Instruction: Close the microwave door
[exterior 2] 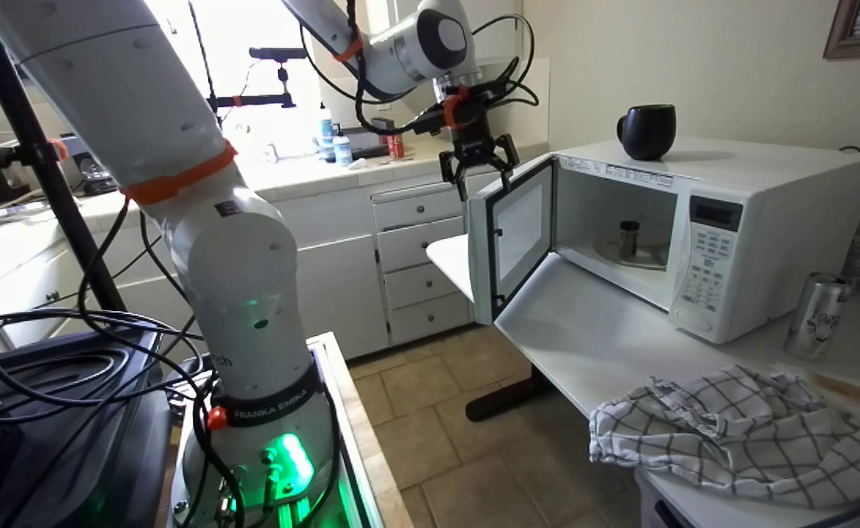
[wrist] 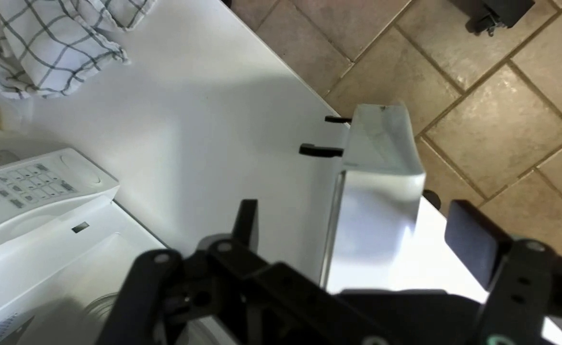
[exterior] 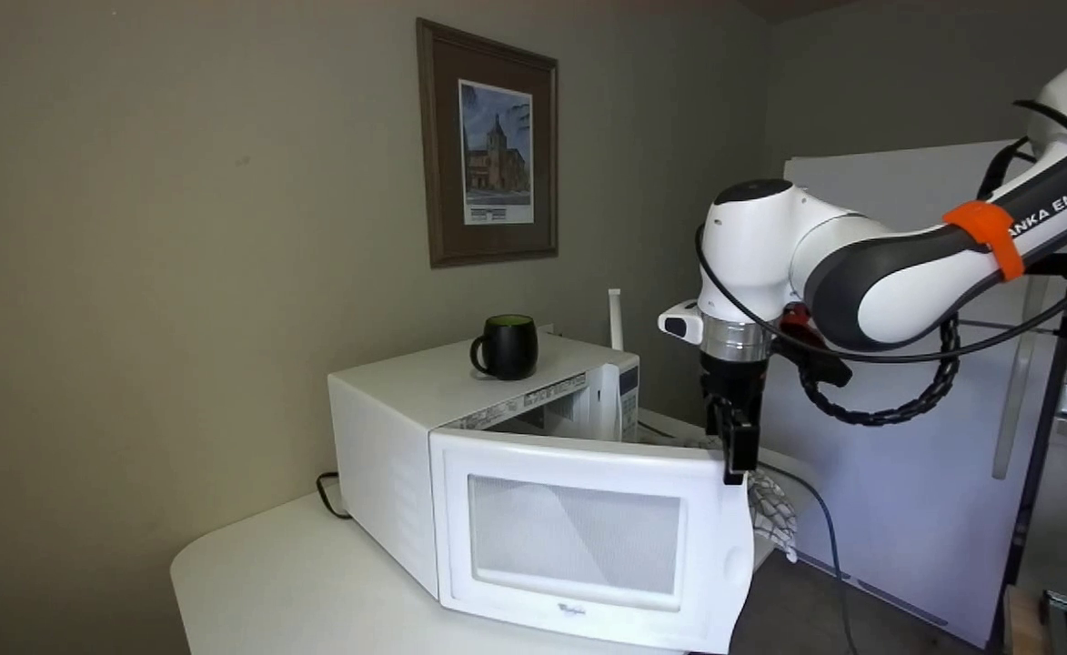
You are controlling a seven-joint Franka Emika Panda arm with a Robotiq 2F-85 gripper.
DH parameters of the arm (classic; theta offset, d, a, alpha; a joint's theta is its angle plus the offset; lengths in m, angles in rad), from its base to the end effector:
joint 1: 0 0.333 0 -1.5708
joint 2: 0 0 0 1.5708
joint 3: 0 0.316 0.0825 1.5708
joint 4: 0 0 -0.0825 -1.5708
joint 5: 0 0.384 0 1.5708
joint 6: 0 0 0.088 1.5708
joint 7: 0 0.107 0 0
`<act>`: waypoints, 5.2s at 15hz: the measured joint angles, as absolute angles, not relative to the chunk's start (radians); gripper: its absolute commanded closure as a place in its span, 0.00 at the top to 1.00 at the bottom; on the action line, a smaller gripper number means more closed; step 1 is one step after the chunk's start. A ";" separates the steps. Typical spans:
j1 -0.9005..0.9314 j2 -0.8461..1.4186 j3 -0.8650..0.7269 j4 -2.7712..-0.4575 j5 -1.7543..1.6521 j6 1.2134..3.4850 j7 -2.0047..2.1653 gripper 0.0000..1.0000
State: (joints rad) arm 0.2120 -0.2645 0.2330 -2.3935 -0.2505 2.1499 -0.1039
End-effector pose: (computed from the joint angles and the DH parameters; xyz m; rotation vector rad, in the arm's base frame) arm 0.4170 0.1893 0.4195 2.7116 0.9562 0.0791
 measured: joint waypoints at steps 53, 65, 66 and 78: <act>0.066 -0.098 0.173 -2.279 -0.726 1.999 0.509 1.00; 0.064 0.116 0.112 -2.065 -0.901 1.922 0.870 1.00; 0.065 0.154 0.101 -2.028 -0.919 1.905 0.916 1.00; 0.125 0.150 0.103 -1.958 -0.867 2.120 0.961 1.00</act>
